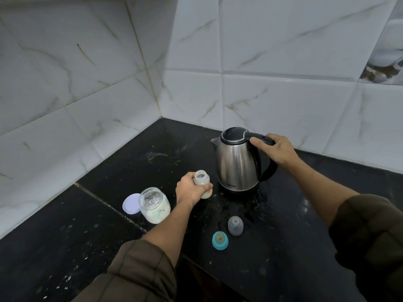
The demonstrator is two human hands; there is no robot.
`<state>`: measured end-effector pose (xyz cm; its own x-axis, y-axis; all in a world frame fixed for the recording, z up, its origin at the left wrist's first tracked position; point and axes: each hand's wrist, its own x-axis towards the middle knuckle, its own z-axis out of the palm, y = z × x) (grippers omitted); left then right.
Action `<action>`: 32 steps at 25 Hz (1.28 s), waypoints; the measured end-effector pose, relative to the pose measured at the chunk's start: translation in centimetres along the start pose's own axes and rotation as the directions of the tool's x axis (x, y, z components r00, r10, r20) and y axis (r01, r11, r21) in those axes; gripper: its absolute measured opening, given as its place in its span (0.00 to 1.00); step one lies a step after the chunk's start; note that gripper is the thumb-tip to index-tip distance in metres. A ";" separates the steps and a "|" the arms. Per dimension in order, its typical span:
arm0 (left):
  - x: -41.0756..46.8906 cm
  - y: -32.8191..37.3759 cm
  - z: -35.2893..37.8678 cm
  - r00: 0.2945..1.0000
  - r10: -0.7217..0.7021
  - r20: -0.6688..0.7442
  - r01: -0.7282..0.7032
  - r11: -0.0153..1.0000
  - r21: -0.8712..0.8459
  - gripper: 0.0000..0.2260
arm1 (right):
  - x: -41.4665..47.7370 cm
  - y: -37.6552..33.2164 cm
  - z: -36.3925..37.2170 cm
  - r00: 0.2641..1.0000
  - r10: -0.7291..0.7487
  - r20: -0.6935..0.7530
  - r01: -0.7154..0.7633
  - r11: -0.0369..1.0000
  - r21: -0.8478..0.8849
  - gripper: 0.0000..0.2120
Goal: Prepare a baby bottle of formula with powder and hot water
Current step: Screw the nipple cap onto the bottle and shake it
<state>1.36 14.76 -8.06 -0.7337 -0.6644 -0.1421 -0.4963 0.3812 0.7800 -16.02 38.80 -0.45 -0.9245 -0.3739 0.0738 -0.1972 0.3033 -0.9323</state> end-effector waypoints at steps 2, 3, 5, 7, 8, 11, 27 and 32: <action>-0.1 0.0 -0.2 1.000 -0.002 -0.003 0.002 1.000 -0.004 0.25 | 0.0 0.7 -0.5 0.999 0.037 0.039 -0.037 0.999 -0.005 0.24; -0.2 0.0 -0.3 1.000 -0.003 -0.005 0.003 1.000 -0.006 0.25 | 0.1 0.8 -0.5 0.997 0.052 0.051 -0.051 0.999 -0.013 0.22; -0.2 0.1 -0.5 1.000 -0.004 -0.005 0.004 1.000 -0.007 0.26 | 0.2 0.9 -0.5 0.994 0.086 0.073 -0.083 0.996 -0.034 0.21; -0.3 0.1 -0.8 1.000 -0.004 -0.003 0.004 1.000 -0.003 0.27 | 0.4 0.8 -0.4 0.991 0.103 0.082 -0.098 0.993 -0.064 0.24; -0.3 0.1 -0.9 1.000 -0.002 -0.003 0.002 1.000 -0.001 0.27 | 0.4 0.6 -0.2 0.997 0.068 0.044 -0.064 0.993 -0.104 0.26; -0.7 -0.1 -1.3 1.000 0.002 -0.005 -0.002 1.000 -0.004 0.27 | 0.0 -1.2 0.5 0.949 -0.255 -0.185 0.169 0.908 -0.384 0.31; -2.7 -3.2 -1.3 0.999 -0.007 0.037 0.007 1.000 0.002 0.27 | -8.3 -4.2 12.8 0.542 0.327 0.774 0.716 0.303 -0.629 0.25; -3.0 -3.7 -1.1 0.999 0.015 0.037 -0.014 1.000 -0.024 0.26 | -9.5 -2.3 14.3 0.449 0.340 0.826 0.803 0.252 -0.540 0.30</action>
<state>5.90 14.68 -9.84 -0.7580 -0.6342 -0.1527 -0.4744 0.3753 0.7963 -2.09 29.16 -4.11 -0.2126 -0.7889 -0.5766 -0.9683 0.2492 0.0160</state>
